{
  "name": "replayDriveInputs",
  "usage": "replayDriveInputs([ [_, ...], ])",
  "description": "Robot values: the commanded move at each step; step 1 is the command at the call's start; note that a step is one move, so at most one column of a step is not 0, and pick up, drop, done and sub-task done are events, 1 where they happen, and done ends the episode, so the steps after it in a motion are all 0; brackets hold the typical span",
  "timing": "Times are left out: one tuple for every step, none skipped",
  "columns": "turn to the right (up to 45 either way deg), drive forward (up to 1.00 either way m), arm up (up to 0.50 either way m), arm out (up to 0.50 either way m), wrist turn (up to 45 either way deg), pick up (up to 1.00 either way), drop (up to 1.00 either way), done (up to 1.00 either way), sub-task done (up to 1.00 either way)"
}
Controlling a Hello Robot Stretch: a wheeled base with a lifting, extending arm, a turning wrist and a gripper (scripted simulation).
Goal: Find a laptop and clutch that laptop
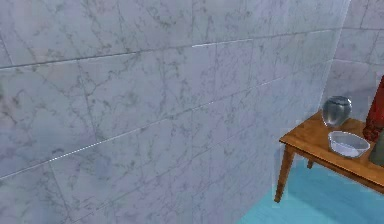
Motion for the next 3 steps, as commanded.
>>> replayDriveInputs([
  [-45.0, 0.00, 0.00, 0.00, 0.0, 0.00, 0.00, 0.00, 0.00],
  [-9.0, 0.00, 0.00, 0.00, 0.0, 0.00, 0.00, 0.00, 0.00],
  [-45.0, 0.00, 0.00, 0.00, 0.0, 0.00, 0.00, 0.00, 0.00],
])
